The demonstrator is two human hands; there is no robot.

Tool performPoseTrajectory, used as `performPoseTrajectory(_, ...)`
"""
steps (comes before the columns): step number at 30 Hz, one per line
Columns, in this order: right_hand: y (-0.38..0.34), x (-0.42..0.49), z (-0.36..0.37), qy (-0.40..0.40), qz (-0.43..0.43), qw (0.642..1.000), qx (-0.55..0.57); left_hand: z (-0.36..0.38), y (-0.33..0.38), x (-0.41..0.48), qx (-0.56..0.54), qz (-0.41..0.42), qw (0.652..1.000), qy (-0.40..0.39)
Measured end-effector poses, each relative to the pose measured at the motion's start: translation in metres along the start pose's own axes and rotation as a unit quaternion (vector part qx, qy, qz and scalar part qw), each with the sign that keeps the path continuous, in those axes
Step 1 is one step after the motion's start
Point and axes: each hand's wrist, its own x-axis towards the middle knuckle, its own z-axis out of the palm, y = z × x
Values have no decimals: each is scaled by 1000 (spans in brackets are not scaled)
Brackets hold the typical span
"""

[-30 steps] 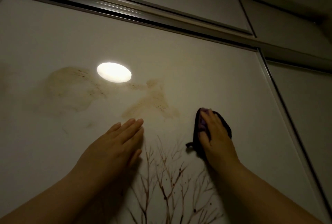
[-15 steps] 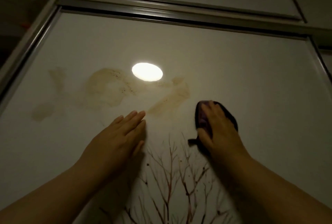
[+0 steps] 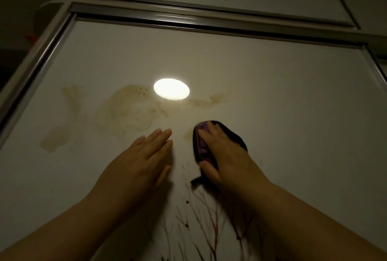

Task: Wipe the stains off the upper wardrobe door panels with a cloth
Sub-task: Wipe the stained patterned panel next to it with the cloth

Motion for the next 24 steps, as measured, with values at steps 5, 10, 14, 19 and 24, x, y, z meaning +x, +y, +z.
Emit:
performPoseTrajectory(5, 37, 32, -31, 106, 130, 986, 4, -7, -20, -2, -12, 37, 999, 25)
performPoseTrajectory(10, 16, 116, -27, 165, 164, 973, -14, -5, -52, -9, -16, 40, 998, 35)
performPoseTrajectory(14, -33, 129, -3, 131, 100, 986, -3, 0, -72, -20, -24, 41, 998, 45)
performPoseTrajectory(19, -37, 83, -1, 15, 33, 999, 14, 5, -84, -32, -22, 41, 998, 44)
performPoseTrajectory(24, -13, 49, -17, 39, 140, 989, 29, 8, -89, -45, -45, 54, 997, 32)
